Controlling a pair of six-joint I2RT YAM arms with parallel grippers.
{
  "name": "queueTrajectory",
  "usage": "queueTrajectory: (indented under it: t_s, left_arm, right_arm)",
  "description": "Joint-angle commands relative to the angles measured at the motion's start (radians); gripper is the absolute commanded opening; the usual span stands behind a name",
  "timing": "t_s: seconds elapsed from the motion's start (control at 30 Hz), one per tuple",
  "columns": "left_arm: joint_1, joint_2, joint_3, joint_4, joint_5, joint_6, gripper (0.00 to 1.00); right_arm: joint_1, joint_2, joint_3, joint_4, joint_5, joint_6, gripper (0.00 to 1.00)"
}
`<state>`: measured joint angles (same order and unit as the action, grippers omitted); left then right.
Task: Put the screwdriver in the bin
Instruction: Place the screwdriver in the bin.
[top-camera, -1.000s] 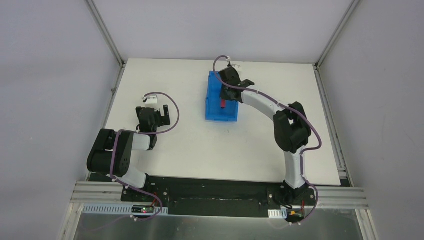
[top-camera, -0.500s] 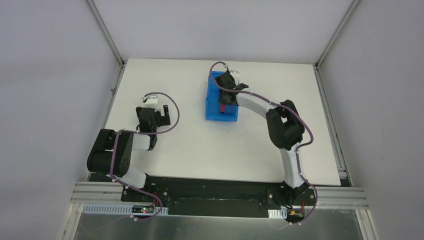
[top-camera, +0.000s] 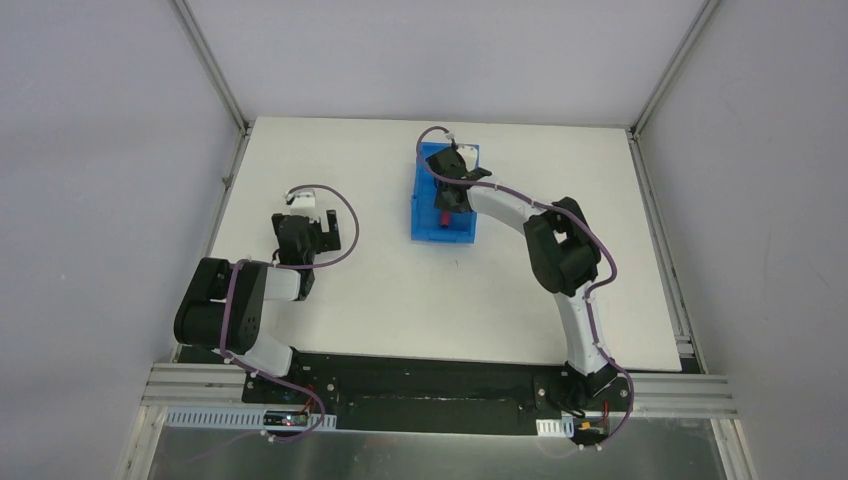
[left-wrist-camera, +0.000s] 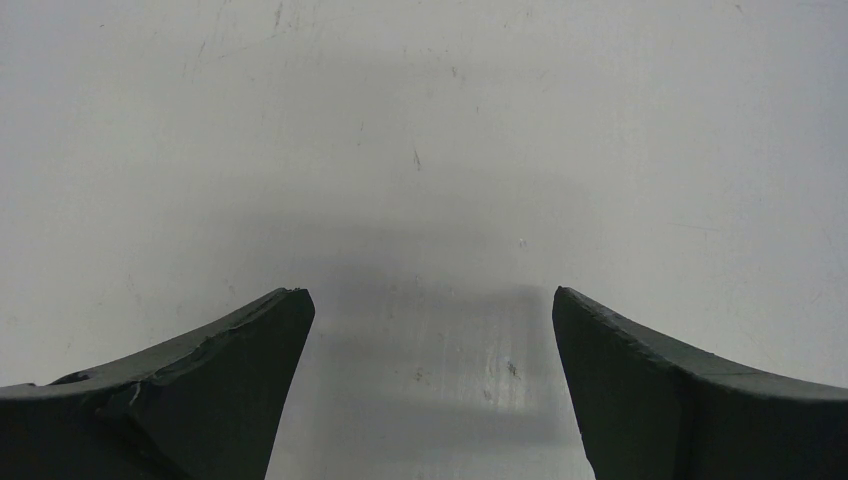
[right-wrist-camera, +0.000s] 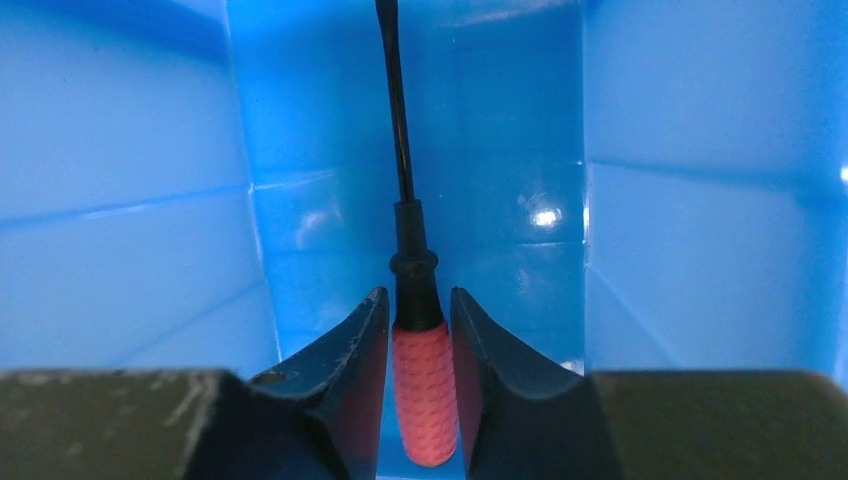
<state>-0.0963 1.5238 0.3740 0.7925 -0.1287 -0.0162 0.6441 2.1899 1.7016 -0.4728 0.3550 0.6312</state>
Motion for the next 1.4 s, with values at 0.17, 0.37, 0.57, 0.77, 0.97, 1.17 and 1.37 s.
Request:
queueTrajectory:
  t_s: [0.17, 0.37, 0.57, 0.77, 0.97, 1.17, 1.37]
  left_arm:
    - [0.012, -0.018, -0.001, 0.029, 0.006, -0.006, 0.99]
    - [0.012, -0.019, -0.001, 0.030, 0.006, -0.006, 0.99]
    - [0.012, -0.018, -0.001, 0.028, 0.006, -0.008, 0.99]
    - [0.012, -0.019, -0.001, 0.029, 0.006, -0.007, 0.99]
    - [0.012, -0.019, -0.001, 0.031, 0.006, -0.006, 0.99]
    - [0.012, -0.018, -0.001, 0.030, 0.005, -0.006, 0.99]
    - [0.012, -0.018, -0.001, 0.029, 0.005, -0.006, 0.99]
  right_arm:
    - [0.006, -0.001, 0.076, -0.008, 0.022, 0.016, 0.39]
    - [0.008, -0.016, 0.109, -0.022, 0.029, -0.008, 0.40]
    - [0.008, -0.067, 0.146, -0.033, 0.044, -0.054, 0.44]
    - [0.008, -0.154, 0.154, -0.029, 0.047, -0.114, 0.61]
    - [0.006, -0.222, 0.162, -0.043, 0.038, -0.174, 0.98]
    - [-0.005, -0.287, 0.158, -0.073, 0.062, -0.237, 0.98]
    - [-0.057, -0.370, 0.106, -0.098, 0.059, -0.306, 0.98]
